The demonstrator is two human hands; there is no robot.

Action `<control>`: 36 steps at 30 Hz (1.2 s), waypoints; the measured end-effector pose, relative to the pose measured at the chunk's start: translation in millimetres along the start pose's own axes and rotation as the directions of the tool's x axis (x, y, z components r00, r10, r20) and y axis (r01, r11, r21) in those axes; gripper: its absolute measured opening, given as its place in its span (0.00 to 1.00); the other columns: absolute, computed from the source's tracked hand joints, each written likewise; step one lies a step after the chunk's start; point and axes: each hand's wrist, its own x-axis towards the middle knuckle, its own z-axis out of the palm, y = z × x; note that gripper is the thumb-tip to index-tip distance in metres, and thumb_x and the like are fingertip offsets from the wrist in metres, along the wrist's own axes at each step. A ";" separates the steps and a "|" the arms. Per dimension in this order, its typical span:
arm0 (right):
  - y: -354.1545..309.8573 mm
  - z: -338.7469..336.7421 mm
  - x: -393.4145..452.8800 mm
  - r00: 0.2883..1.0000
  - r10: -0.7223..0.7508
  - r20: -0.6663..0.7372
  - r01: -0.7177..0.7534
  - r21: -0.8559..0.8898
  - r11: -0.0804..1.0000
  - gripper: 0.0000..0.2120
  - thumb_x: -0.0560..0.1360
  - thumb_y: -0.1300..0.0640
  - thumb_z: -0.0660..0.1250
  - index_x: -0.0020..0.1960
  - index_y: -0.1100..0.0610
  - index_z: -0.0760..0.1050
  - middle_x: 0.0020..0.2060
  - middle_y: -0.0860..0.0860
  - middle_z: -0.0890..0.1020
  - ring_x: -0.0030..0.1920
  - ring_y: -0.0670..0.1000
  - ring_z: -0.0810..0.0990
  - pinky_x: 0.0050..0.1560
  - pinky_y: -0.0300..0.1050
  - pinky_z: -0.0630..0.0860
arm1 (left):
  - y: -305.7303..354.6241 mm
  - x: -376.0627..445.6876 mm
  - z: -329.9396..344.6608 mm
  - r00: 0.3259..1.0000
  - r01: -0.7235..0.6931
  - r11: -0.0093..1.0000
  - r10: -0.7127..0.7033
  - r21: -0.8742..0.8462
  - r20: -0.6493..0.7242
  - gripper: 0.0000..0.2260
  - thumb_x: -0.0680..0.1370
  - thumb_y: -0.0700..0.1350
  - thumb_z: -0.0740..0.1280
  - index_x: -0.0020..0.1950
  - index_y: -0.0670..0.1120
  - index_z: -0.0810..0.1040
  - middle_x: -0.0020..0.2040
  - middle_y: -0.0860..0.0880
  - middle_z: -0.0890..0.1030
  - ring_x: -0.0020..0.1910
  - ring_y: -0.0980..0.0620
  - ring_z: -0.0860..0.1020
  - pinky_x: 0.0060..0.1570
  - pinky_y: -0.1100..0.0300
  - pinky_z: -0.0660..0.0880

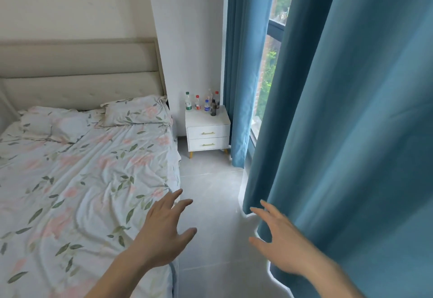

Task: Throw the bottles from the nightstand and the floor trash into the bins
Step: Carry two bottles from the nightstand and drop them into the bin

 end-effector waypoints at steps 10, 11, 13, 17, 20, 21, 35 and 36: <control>-23.3 -40.6 123.9 0.979 -0.185 0.086 0.189 -0.041 0.981 0.35 0.78 0.38 0.65 0.80 0.35 0.53 0.80 0.32 0.43 0.80 0.43 0.54 0.77 0.48 0.62 | -22.5 62.7 -24.1 0.981 0.177 0.984 -0.177 -0.001 -0.084 0.28 0.79 0.62 0.65 0.77 0.63 0.60 0.82 0.61 0.49 0.82 0.54 0.48 0.79 0.55 0.49; -24.8 -46.6 136.9 0.978 -0.190 0.088 0.195 -0.050 0.980 0.35 0.78 0.38 0.65 0.80 0.35 0.53 0.80 0.32 0.43 0.81 0.43 0.52 0.77 0.47 0.61 | -27.7 76.6 -24.7 0.978 0.188 0.982 -0.189 -0.015 -0.088 0.28 0.79 0.62 0.65 0.77 0.63 0.61 0.82 0.61 0.49 0.82 0.54 0.48 0.79 0.54 0.50; -26.9 -58.4 166.1 0.977 -0.193 0.087 0.198 -0.060 0.978 0.35 0.79 0.38 0.65 0.80 0.36 0.53 0.80 0.33 0.43 0.81 0.43 0.50 0.77 0.46 0.59 | -39.4 109.5 -25.5 0.975 0.197 0.980 -0.200 -0.038 -0.098 0.28 0.79 0.62 0.65 0.77 0.63 0.61 0.82 0.62 0.49 0.82 0.54 0.47 0.79 0.53 0.50; -31.4 -82.0 233.7 0.983 -0.172 0.064 0.176 -0.070 0.982 0.34 0.78 0.38 0.65 0.80 0.36 0.54 0.80 0.33 0.44 0.80 0.42 0.52 0.77 0.43 0.60 | -68.8 185.4 -32.0 0.974 0.204 0.977 -0.210 -0.069 -0.091 0.29 0.78 0.62 0.66 0.77 0.64 0.61 0.82 0.63 0.48 0.82 0.54 0.47 0.79 0.53 0.50; -42.2 -104.0 286.3 0.987 -0.153 0.052 0.157 -0.086 0.984 0.34 0.78 0.38 0.65 0.80 0.37 0.55 0.81 0.35 0.46 0.79 0.43 0.58 0.76 0.43 0.61 | -91.7 242.9 -47.9 0.976 0.192 0.979 -0.198 -0.070 -0.089 0.29 0.78 0.63 0.66 0.77 0.64 0.61 0.81 0.64 0.48 0.82 0.55 0.47 0.79 0.53 0.50; -47.6 -111.0 304.5 0.987 -0.156 0.043 0.160 -0.094 0.983 0.34 0.78 0.38 0.65 0.80 0.37 0.55 0.81 0.36 0.46 0.78 0.44 0.61 0.76 0.43 0.62 | -97.8 264.2 -54.7 0.977 0.184 0.981 -0.190 -0.067 -0.093 0.29 0.78 0.63 0.66 0.77 0.64 0.61 0.81 0.64 0.48 0.82 0.55 0.47 0.79 0.53 0.51; -43.7 -174.0 550.9 0.987 -0.144 0.064 0.151 -0.114 0.982 0.35 0.77 0.36 0.65 0.80 0.37 0.55 0.82 0.39 0.47 0.79 0.49 0.61 0.74 0.47 0.65 | -108.0 521.9 -95.1 0.995 0.093 0.994 -0.095 -0.064 -0.027 0.28 0.79 0.60 0.65 0.78 0.63 0.61 0.81 0.62 0.47 0.81 0.57 0.49 0.78 0.57 0.54; -42.0 -179.8 571.3 0.987 -0.145 0.070 0.153 -0.117 0.981 0.35 0.78 0.36 0.65 0.80 0.38 0.56 0.82 0.39 0.48 0.79 0.50 0.61 0.75 0.47 0.64 | -109.1 540.2 -95.4 0.995 0.098 0.993 -0.100 -0.064 -0.021 0.27 0.79 0.59 0.65 0.78 0.63 0.61 0.81 0.62 0.48 0.81 0.57 0.49 0.78 0.57 0.54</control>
